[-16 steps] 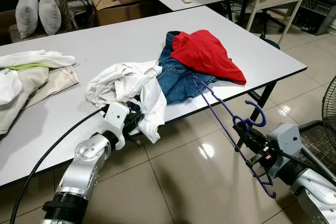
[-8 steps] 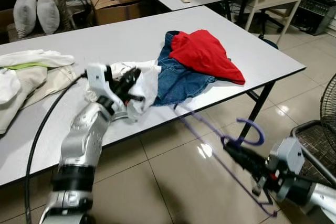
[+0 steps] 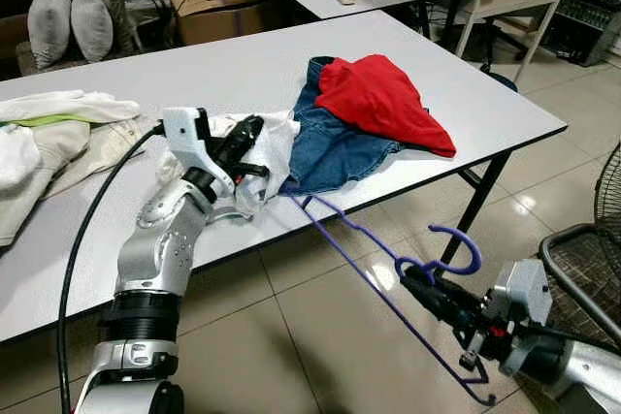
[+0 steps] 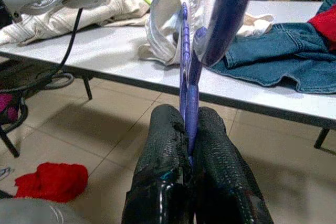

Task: Hang hanger

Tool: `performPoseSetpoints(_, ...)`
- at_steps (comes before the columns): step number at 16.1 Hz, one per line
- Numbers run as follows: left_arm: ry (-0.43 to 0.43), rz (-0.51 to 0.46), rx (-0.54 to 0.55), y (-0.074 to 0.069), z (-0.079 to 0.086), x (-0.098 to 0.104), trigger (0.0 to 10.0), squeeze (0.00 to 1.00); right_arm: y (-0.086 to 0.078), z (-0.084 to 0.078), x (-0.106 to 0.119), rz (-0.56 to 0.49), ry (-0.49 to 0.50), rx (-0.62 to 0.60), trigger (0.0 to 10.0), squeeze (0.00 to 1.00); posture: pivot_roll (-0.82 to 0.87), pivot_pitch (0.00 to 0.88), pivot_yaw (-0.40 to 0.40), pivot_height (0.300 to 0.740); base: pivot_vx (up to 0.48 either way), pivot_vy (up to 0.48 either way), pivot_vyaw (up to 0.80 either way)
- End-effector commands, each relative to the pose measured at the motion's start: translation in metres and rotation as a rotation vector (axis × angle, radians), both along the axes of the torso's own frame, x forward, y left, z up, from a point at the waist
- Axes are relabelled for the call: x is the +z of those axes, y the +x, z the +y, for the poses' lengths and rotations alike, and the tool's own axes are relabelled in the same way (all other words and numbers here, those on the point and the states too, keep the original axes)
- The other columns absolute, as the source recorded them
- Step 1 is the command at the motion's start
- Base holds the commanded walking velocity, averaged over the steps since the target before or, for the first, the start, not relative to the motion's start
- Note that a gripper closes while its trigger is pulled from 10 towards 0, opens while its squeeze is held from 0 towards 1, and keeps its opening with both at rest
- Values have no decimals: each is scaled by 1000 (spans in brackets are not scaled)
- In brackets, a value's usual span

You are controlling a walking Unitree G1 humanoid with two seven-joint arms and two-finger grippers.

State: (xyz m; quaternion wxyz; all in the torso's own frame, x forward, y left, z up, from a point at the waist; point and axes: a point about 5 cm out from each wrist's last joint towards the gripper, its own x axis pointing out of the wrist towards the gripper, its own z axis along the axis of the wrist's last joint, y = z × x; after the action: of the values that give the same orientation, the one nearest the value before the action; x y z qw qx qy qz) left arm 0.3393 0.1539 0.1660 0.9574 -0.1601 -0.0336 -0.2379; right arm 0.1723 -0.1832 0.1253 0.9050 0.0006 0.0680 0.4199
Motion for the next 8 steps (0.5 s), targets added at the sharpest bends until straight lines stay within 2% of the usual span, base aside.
performPoseSetpoints(1,5,-12,-14,2,-4,6,0,0,1,1,0,-8,10,14,10000,0,-231,0,47,740,0,0,0)
performPoseSetpoints(2,14,-18,-50,1,-10,9,0,0,12,3,-4,-25,6,-14,10000,0,-228,0,48,740,0,0,0)
performPoseSetpoints(4,14,-20,-79,0,-14,11,0,0,19,6,-5,-37,7,-28,10000,0,-228,0,50,740,0,0,0)
performPoseSetpoints(6,35,-24,-123,0,-19,15,0,0,30,13,-4,-45,26,21,10000,0,-226,0,49,740,0,0,0)
performPoseSetpoints(8,46,-32,-115,4,-20,20,0,0,35,17,1,-55,26,53,10000,0,-222,0,43,740,0,0,0)
